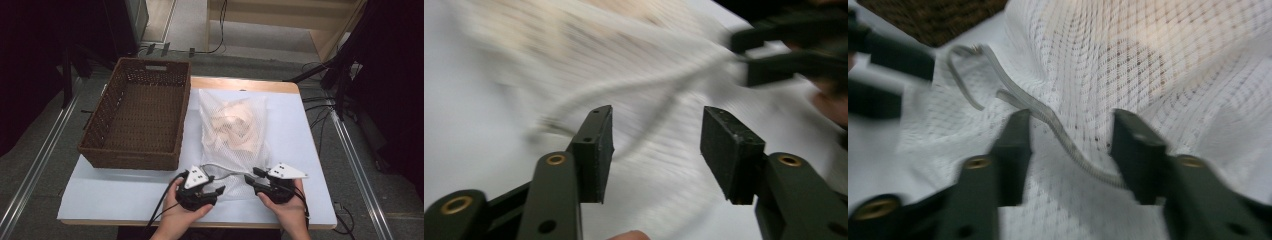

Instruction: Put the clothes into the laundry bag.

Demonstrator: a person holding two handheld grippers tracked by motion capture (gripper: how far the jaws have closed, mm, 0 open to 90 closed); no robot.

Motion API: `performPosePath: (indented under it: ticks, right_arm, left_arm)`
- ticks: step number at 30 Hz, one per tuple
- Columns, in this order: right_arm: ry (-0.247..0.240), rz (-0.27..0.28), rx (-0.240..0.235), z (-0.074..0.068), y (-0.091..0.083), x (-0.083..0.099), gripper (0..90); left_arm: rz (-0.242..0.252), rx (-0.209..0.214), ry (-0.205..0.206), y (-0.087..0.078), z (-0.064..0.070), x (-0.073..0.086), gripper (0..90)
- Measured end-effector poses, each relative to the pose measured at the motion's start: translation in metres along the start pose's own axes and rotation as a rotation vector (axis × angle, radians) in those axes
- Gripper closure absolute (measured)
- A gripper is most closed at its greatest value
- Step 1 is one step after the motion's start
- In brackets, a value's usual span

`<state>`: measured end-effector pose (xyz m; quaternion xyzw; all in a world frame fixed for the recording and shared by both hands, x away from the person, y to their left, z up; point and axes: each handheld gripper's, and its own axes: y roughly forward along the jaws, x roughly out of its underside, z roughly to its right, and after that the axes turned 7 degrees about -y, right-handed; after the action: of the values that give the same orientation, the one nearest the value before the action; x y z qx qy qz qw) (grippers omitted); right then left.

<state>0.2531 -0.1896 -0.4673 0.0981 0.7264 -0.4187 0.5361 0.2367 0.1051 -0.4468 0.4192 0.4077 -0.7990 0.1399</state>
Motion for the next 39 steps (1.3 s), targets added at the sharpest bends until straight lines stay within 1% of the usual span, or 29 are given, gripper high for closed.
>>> performPosePath:
  ticks: [1,2,3,4,5,7,9,10,11,13,14,15,16,17,18,19,20,22,23,25,26,27,28,29,30,31,34,37,39]
  right_arm:
    - [0.022,0.024,-0.003,0.004,-0.007,0.002,40.4]
    - [0.048,0.045,0.015,0.009,-0.015,0.005,39.6]
    - [0.073,0.054,0.041,0.013,-0.020,0.007,39.5]
    - [0.109,0.050,0.089,0.019,-0.025,0.011,39.9]
    - [0.151,0.034,0.146,0.026,-0.029,0.015,40.1]
    - [0.207,0.011,0.207,0.035,-0.029,0.020,40.5]
    - [0.224,-0.017,0.232,0.037,-0.025,0.023,41.6]
    - [0.224,-0.032,0.216,0.036,-0.022,0.024,43.4]
    - [0.218,-0.054,0.198,0.034,-0.018,0.025,45.0]
    - [0.175,-0.131,0.199,0.026,-0.007,0.026,52.6]
    - [0.146,-0.134,0.233,0.022,-0.005,0.026,58.5]
    - [0.120,-0.154,0.279,0.018,-0.004,0.025,68.3]
    - [0.108,-0.175,0.311,0.016,-0.004,0.023,79.7]
    - [0.115,-0.185,0.298,0.018,-0.006,0.022,85.4]
    - [0.127,-0.187,0.284,0.021,-0.007,0.023,88.1]
    - [0.145,-0.179,0.267,0.025,-0.010,0.025,89.6]
    - [0.153,-0.175,0.268,0.028,-0.012,0.026,90.0]
    - [0.166,-0.188,0.311,0.034,-0.021,0.029,90.0]
    - [0.181,-0.187,0.317,0.037,-0.025,0.031,90.0]
    - [0.209,-0.168,0.288,0.043,-0.032,0.036,90.0]
    - [0.201,-0.160,0.279,0.043,-0.034,0.039,90.0]
    - [0.196,-0.147,0.275,0.044,-0.036,0.042,89.7]
    - [0.193,-0.140,0.277,0.043,-0.038,0.043,88.4]
    - [0.180,-0.120,0.281,0.042,-0.040,0.044,85.4]
    - [0.170,-0.096,0.288,0.041,-0.042,0.046,79.4]
    - [0.162,-0.069,0.283,0.041,-0.045,0.046,73.0]
    - [0.152,-0.022,0.267,0.041,-0.051,0.043,58.1]
    - [0.138,0.005,0.252,0.041,-0.054,0.043,48.8]
    - [0.150,0.031,0.211,0.044,-0.054,0.043,42.9]
  left_arm:
    - [0.021,-0.040,-0.010,-0.003,-0.006,-0.002,46.1]
    - [0.027,-0.073,-0.016,-0.004,-0.011,-0.002,45.8]
    - [0.021,-0.117,-0.024,-0.004,-0.016,-0.001,45.8]
    - [0.005,-0.161,-0.037,-0.002,-0.023,0.001,45.5]
    - [-0.010,-0.176,-0.049,-0.001,-0.028,0.004,45.5]
    - [-0.041,-0.184,-0.064,0.003,-0.033,0.009,44.8]
    - [-0.079,-0.201,-0.058,0.007,-0.035,0.014,44.8]
    - [-0.084,-0.202,-0.056,0.009,-0.035,0.016,45.9]
    - [-0.094,-0.216,-0.023,0.009,-0.032,0.016,47.2]
    - [-0.125,-0.238,0.028,0.009,-0.029,0.016,64.6]
    - [-0.134,-0.242,0.052,0.009,-0.028,0.016,69.9]
    - [-0.144,-0.220,0.046,0.008,-0.030,0.015,77.9]
    - [-0.147,-0.190,0.022,0.007,-0.034,0.015,85.4]
    - [-0.148,-0.168,0.000,0.006,-0.037,0.014,89.4]
    - [-0.149,-0.145,-0.023,0.004,-0.041,0.014,90.0]
    - [-0.148,-0.142,-0.028,0.002,-0.043,0.015,90.0]
    - [-0.150,-0.159,-0.014,-0.001,-0.042,0.016,90.0]
    - [-0.149,-0.151,-0.010,-0.009,-0.044,0.020,90.0]
    - [-0.153,-0.144,-0.015,-0.011,-0.045,0.021,90.0]
    - [-0.168,-0.115,-0.015,-0.015,-0.047,0.023,90.0]
    - [-0.159,-0.077,-0.004,-0.017,-0.049,0.024,90.0]
    - [-0.150,-0.062,0.007,-0.018,-0.049,0.025,90.0]
    - [-0.144,-0.054,0.027,-0.020,-0.050,0.026,87.5]
    - [-0.128,-0.061,0.042,-0.022,-0.050,0.027,81.3]
    - [-0.097,-0.070,0.050,-0.024,-0.051,0.029,70.6]
    - [-0.088,-0.067,0.048,-0.026,-0.053,0.029,59.2]
    - [-0.035,-0.034,0.018,-0.034,-0.059,0.028,50.5]
    - [-0.015,-0.016,0.012,-0.038,-0.062,0.029,39.3]
    - [-0.016,-0.012,0.014,-0.042,-0.064,0.031,31.7]
